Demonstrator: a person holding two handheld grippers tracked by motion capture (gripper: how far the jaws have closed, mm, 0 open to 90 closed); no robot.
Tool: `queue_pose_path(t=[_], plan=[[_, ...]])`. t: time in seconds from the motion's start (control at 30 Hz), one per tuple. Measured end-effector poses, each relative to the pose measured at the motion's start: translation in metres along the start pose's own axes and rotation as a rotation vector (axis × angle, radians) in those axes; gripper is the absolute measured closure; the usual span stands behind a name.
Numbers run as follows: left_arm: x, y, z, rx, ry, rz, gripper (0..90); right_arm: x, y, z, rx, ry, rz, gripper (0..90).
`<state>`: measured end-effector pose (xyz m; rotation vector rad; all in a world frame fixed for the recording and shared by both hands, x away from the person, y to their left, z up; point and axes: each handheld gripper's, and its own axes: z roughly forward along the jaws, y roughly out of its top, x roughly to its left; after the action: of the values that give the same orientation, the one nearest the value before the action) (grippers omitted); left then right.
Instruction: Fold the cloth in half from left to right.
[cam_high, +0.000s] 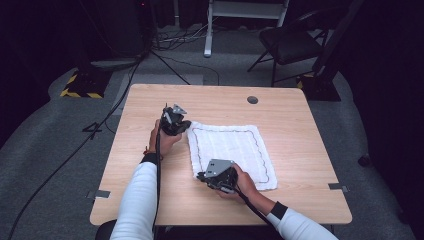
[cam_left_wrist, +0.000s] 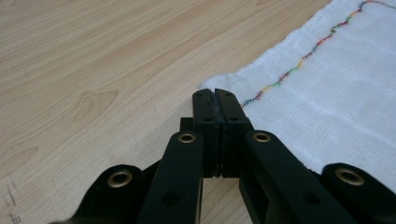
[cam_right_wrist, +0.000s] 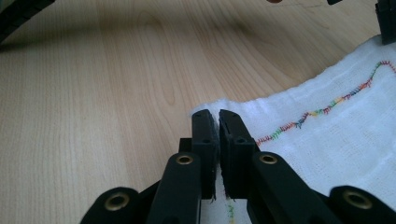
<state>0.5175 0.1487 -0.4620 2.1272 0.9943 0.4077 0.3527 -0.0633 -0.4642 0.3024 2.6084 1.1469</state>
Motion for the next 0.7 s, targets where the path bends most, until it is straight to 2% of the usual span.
queue_pose_path(t=[0.17, 0.4, 0.47, 0.5, 0.53, 0.63, 0.67, 0.7], plan=[[-0.004, 0.007, -0.004, -0.019, -0.001, 0.01, 88.3, -0.001, 0.002, -0.007, -0.013, -0.014, 0.0, 85.8], [-0.015, 0.025, -0.005, -0.051, 0.003, 0.029, 88.4, -0.007, 0.001, -0.028, -0.042, -0.046, 0.028, 85.8], [-0.02, 0.031, -0.003, -0.055, 0.0, 0.035, 88.4, -0.011, -0.002, -0.039, -0.059, -0.062, 0.041, 85.9], [-0.022, 0.034, -0.002, -0.061, -0.009, 0.031, 88.4, -0.011, -0.002, -0.039, -0.059, -0.062, 0.041, 85.9], [-0.025, 0.037, -0.001, -0.065, -0.007, 0.036, 88.4, -0.014, -0.004, -0.047, -0.069, -0.076, 0.054, 85.9], [-0.034, 0.045, 0.006, -0.063, -0.015, 0.057, 88.5, -0.018, -0.008, -0.053, -0.074, -0.091, 0.065, 85.9], [-0.04, 0.05, 0.011, -0.064, -0.02, 0.064, 88.5, -0.021, -0.013, -0.06, -0.077, -0.099, 0.076, 85.9], [-0.04, 0.05, 0.011, -0.064, -0.02, 0.064, 88.5, -0.022, -0.015, -0.064, -0.079, -0.104, 0.082, 85.9]])
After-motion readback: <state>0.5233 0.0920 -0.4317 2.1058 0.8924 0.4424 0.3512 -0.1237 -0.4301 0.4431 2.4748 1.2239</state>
